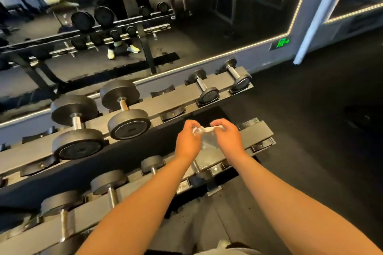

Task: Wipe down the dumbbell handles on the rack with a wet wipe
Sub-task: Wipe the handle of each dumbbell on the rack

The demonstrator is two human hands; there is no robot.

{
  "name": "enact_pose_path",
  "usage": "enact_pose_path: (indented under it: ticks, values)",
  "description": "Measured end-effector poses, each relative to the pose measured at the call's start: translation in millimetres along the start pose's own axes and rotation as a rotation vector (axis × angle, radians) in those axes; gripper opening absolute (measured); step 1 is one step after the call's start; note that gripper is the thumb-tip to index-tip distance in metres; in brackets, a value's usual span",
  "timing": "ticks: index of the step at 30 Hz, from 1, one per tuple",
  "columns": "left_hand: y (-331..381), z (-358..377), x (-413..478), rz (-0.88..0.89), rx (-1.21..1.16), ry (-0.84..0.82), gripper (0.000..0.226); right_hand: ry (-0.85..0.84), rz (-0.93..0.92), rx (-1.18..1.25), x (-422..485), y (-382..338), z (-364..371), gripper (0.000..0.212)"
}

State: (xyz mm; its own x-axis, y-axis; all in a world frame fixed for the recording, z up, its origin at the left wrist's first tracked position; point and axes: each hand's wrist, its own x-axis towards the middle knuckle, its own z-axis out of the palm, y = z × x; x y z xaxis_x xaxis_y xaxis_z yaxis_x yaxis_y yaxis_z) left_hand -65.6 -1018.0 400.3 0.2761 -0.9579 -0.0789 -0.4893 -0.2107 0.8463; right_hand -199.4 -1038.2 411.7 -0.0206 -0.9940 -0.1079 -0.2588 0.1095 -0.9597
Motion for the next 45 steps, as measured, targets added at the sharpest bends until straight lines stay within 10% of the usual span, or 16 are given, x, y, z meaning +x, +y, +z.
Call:
enact_pose_path:
  ticks: [14,21,31,45]
  values:
    - [-19.4,43.1,88.0,-0.226,-0.069,-0.087,0.035,0.293,0.039,-0.068,86.8,17.5,-15.7,0.029]
    - [-33.7,26.6,143.0,-0.379,-0.181,0.044,0.031,0.258,0.028,-0.199,131.0,8.1,9.9,0.035]
    - [-0.9,42.2,190.8,-0.467,-0.634,-0.388,0.032,-0.088,-0.091,-0.057,159.7,6.6,30.4,0.033]
    - [28.7,112.0,262.0,-0.394,-0.628,-0.177,0.047,-0.275,0.484,0.241,292.3,48.7,-28.8,0.052]
